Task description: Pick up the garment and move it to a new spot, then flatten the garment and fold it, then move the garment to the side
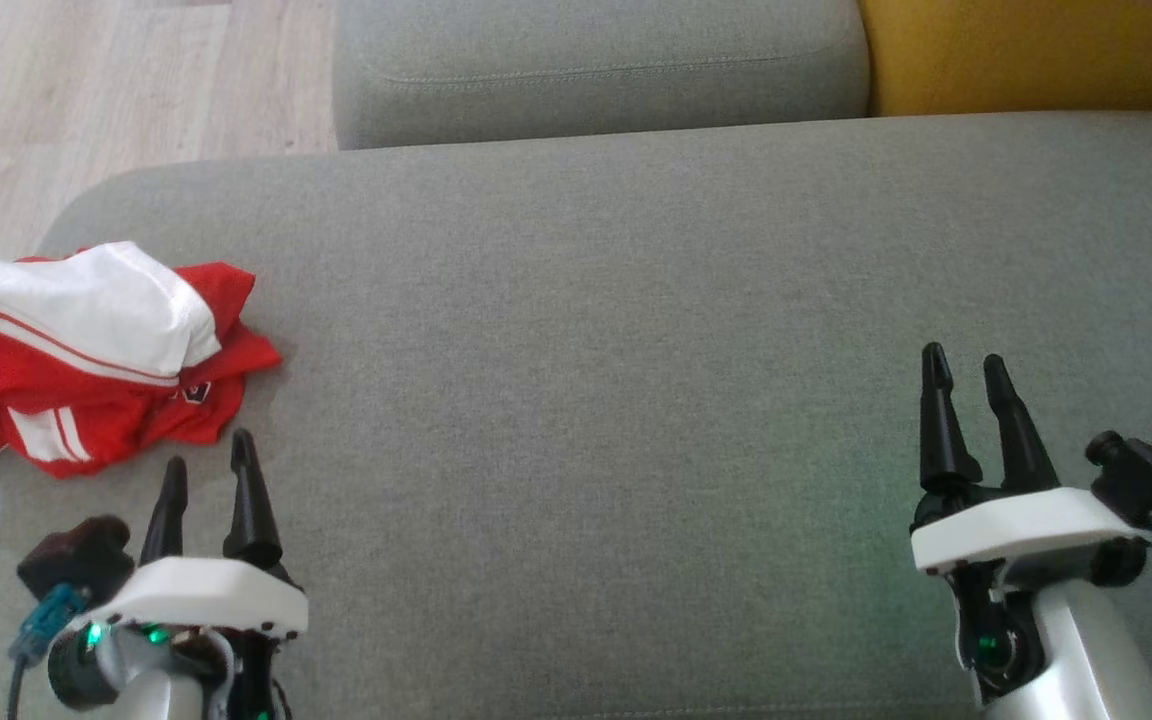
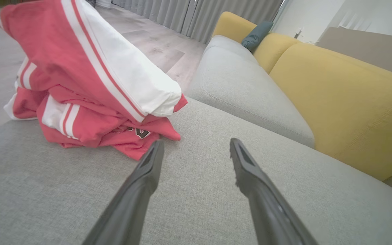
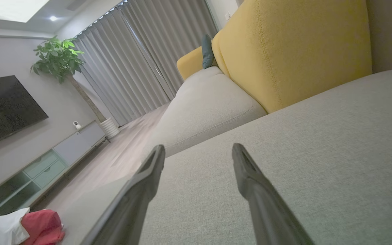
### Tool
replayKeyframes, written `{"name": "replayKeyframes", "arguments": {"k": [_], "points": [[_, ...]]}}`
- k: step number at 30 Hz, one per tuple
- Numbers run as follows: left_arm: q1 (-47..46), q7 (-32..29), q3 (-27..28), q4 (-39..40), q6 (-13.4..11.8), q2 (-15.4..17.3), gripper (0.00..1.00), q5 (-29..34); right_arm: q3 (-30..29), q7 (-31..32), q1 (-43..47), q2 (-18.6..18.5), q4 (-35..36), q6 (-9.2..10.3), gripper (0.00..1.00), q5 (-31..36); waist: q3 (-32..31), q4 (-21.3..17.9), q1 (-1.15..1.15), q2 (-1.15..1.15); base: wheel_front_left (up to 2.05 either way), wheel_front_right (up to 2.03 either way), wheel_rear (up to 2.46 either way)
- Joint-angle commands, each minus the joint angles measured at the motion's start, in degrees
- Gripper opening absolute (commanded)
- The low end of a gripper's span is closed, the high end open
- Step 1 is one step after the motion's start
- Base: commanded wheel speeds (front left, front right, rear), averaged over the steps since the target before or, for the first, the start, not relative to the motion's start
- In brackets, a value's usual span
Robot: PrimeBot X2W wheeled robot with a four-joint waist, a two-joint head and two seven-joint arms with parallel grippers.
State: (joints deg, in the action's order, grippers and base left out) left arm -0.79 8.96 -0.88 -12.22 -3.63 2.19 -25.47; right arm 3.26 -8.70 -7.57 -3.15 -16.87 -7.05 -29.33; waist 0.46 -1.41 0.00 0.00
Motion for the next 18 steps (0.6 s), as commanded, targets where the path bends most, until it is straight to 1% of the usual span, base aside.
{"name": "replayKeyframes", "arguments": {"k": [1,6,7,18], "points": [[-3.35,0.84,1.35,2.39,-0.56,1.12,1.00,2.07,1.24,-1.06,-3.13,-0.57,1.74,-0.33,1.00,2.09,0.04,-0.07,0.00,0.00,0.00,0.00,0.00],[-3.03,1.68,0.91,3.00,-1.63,1.08,1.00,5.77,1.12,-1.90,-3.38,-0.54,0.76,-0.35,1.00,5.91,-0.01,-0.26,0.00,0.00,0.00,0.00,0.00],[-3.03,1.68,0.91,3.00,-1.63,1.08,1.00,5.77,1.12,-1.90,-3.38,-0.54,0.76,-0.35,1.00,5.91,-0.01,-0.26,0.00,0.00,0.00,0.00,0.00],[-3.34,3.51,1.16,1.61,-2.54,1.27,1.00,13.17,1.29,-3.75,-4.25,-0.30,-2.76,-0.39,1.00,14.66,0.04,-0.36,0.00,0.00,0.00,0.00,0.00]]}}
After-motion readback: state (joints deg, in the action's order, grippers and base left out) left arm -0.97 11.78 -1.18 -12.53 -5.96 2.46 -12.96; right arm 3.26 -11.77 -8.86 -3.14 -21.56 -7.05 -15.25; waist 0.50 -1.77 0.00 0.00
